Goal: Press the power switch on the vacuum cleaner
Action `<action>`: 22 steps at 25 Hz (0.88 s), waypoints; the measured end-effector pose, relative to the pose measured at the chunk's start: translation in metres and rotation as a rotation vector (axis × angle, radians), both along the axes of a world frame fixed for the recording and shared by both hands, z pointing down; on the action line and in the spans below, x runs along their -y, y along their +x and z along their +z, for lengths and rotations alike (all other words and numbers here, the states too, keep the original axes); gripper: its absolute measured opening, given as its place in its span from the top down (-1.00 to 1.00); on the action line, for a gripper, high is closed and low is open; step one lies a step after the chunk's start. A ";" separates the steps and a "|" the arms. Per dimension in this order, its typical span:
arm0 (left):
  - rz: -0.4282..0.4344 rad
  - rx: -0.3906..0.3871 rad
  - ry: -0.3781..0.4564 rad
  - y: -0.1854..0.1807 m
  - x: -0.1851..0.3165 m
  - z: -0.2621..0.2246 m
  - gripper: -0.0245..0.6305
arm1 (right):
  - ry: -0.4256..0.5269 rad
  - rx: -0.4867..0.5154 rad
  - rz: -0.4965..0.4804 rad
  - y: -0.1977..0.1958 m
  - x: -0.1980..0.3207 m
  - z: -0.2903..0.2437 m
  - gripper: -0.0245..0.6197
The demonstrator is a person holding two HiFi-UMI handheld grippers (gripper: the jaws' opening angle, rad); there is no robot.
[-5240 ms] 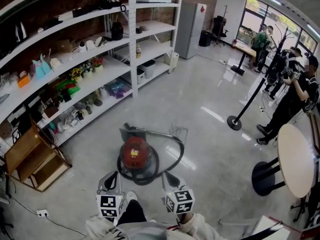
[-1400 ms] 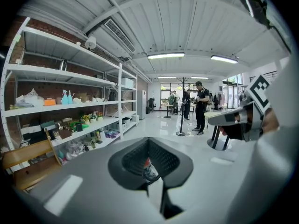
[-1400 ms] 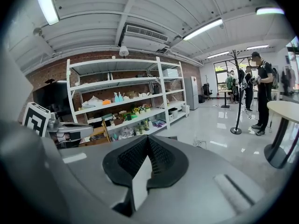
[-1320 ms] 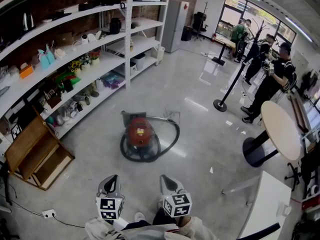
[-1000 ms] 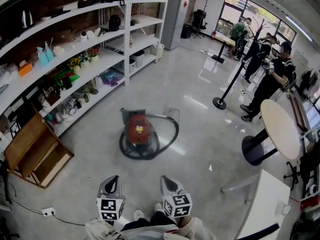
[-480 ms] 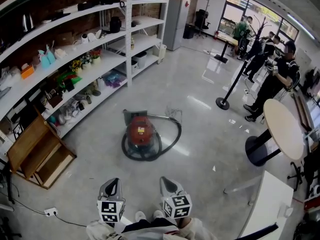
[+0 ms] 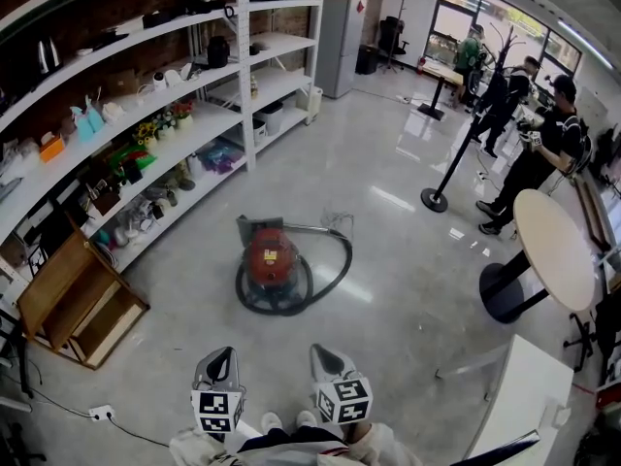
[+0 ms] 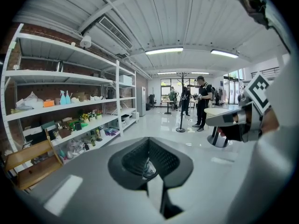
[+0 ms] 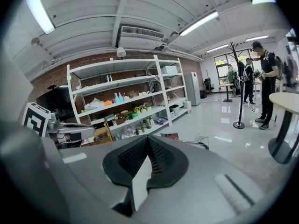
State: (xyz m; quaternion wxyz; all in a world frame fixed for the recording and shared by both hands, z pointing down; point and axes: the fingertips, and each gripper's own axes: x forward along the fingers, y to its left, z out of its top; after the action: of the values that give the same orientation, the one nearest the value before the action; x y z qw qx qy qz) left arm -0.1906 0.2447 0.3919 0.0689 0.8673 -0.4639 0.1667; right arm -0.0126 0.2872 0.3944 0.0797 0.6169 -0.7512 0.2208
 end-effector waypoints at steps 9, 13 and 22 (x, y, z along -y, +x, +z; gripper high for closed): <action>-0.013 0.016 0.015 0.017 0.006 -0.005 0.93 | 0.002 0.015 -0.016 0.016 0.006 0.003 0.92; -0.059 -0.006 0.031 0.013 0.025 -0.016 0.93 | 0.016 0.012 -0.029 0.019 0.018 -0.006 0.92; -0.055 -0.040 0.076 0.031 0.035 -0.040 0.93 | 0.068 -0.025 -0.045 0.032 0.036 -0.038 0.92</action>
State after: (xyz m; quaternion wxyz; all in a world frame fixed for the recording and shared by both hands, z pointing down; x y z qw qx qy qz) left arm -0.1598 0.2098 0.3520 0.0496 0.8593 -0.4923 0.1294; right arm 0.0190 0.2510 0.3566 0.0730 0.6052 -0.7708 0.1854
